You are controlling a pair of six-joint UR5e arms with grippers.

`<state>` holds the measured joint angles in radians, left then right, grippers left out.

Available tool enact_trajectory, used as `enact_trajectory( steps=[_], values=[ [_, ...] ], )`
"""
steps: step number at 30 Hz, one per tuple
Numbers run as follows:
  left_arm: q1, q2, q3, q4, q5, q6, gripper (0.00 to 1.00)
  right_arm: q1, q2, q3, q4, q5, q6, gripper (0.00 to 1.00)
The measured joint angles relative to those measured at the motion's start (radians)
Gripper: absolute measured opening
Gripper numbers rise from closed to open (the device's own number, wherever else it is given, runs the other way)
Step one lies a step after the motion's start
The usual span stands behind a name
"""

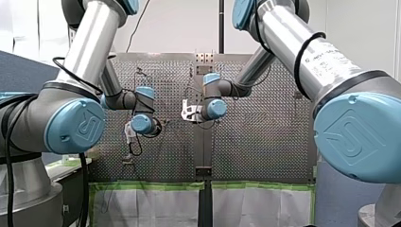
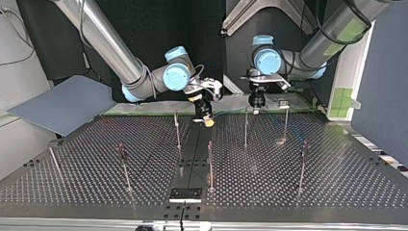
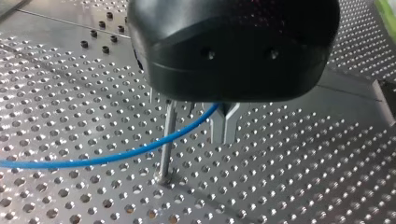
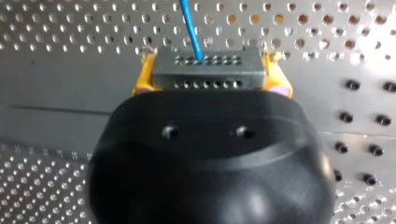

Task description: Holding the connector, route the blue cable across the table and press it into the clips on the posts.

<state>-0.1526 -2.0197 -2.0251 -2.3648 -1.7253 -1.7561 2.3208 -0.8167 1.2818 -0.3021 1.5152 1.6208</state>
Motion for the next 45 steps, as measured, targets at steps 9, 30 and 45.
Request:
enact_trajectory(
  steps=[9,30,45],
  values=[
    [0.017,-0.01,0.055,0.021,-0.006,0.003,0.0,-0.01,0.001,0.0,-0.01,-0.005,0.0,0.0],
    [0.076,-0.011,0.158,-0.019,0.074,0.002,0.0,-0.046,0.002,-0.011,-0.014,-0.015,-0.001,0.0],
    [0.1,-0.011,0.171,-0.074,0.058,0.045,0.19,-0.051,0.001,-0.021,-0.012,-0.019,0.0,0.0]
  ],
)
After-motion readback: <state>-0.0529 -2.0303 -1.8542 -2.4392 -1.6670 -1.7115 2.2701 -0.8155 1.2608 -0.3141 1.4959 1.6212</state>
